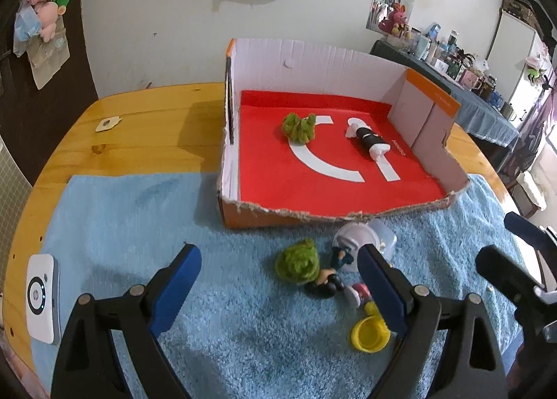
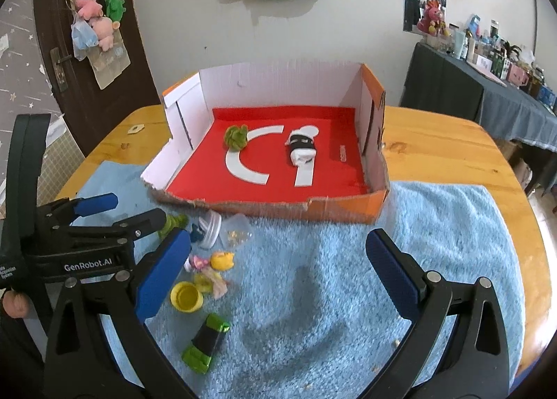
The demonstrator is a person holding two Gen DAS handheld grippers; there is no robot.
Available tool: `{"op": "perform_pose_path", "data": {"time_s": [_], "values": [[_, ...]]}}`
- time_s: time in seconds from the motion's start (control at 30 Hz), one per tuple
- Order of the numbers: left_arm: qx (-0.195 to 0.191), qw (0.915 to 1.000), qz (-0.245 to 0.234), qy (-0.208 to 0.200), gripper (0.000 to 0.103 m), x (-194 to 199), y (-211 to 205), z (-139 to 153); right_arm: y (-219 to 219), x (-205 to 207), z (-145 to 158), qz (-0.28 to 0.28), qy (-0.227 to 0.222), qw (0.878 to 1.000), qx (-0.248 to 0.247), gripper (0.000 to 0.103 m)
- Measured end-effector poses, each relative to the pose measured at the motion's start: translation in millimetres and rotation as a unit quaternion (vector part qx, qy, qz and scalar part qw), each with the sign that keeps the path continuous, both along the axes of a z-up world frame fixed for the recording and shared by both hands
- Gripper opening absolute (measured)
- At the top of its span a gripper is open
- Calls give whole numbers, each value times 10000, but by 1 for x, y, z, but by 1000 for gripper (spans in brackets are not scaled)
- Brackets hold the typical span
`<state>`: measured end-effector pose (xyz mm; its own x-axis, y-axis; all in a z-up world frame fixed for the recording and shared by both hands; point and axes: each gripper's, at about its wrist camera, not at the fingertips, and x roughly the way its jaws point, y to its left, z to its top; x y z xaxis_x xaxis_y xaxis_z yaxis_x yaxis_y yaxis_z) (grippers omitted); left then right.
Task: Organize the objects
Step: 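Withdraw both grippers from the box back toward the toy pile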
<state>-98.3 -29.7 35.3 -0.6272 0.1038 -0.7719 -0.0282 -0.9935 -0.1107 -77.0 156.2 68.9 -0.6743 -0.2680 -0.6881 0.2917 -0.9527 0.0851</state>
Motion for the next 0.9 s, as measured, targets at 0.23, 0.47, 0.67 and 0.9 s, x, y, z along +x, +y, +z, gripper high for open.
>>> {"op": "perform_pose_path", "data": {"time_s": [0.23, 0.47, 0.67, 0.9], "values": [[-3, 10000, 35, -52, 93, 6, -2, -9, -3, 7, -16, 20, -127, 9999, 83, 103], [-2, 9998, 95, -150, 93, 6, -6, -20, -7, 3, -28, 16, -200, 9993, 306, 103], [-6, 9996, 120, -245, 93, -2, -9, -27, -11, -10, -38, 29, -309, 9983, 497, 103], [12, 9993, 126, -338, 93, -13, -12, -34, -21, -30, -46, 112, -422, 9963, 742, 103]]}}
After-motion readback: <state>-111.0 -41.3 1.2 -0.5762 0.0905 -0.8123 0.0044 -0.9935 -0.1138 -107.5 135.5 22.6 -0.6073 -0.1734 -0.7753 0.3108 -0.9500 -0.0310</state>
